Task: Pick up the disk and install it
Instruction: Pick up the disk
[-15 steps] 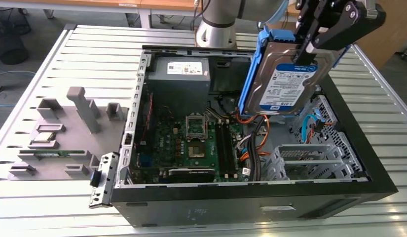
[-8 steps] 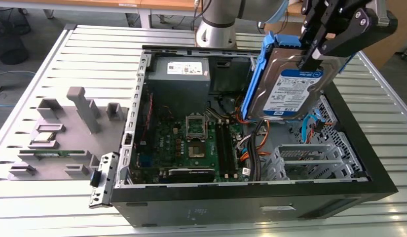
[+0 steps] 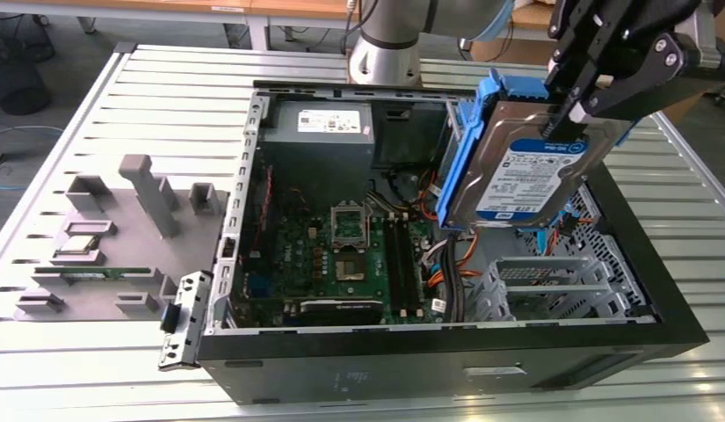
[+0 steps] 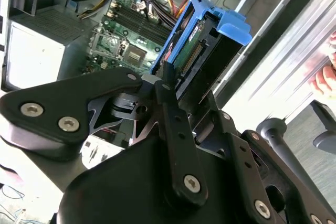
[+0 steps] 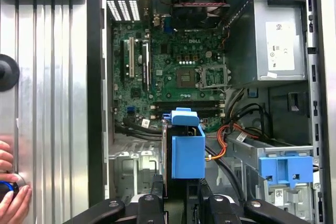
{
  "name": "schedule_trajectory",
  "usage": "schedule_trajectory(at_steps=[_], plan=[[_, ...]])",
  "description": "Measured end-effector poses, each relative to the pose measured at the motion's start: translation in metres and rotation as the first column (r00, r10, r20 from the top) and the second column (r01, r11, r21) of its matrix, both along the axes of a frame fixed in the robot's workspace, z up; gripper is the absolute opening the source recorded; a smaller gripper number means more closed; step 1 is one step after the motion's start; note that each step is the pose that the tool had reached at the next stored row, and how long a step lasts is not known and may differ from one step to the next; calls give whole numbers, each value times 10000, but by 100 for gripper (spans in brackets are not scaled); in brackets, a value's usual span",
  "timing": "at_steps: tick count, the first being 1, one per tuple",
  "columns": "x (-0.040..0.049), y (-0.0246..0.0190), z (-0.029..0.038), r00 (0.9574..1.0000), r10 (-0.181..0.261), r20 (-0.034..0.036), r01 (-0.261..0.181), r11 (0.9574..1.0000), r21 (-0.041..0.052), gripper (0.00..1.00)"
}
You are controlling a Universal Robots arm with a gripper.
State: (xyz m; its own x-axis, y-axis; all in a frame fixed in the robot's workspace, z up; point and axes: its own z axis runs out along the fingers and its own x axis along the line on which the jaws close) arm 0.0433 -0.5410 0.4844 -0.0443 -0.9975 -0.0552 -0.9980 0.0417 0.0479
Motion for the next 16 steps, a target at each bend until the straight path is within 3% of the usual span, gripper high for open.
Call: schedule_trajectory(at_steps=[8,16], plan=[[29,-152,-3,10000,-26,-1,26,10000,-1,35],[112,-247,-32,10000,-64,-1,64,10000,-1,35]])
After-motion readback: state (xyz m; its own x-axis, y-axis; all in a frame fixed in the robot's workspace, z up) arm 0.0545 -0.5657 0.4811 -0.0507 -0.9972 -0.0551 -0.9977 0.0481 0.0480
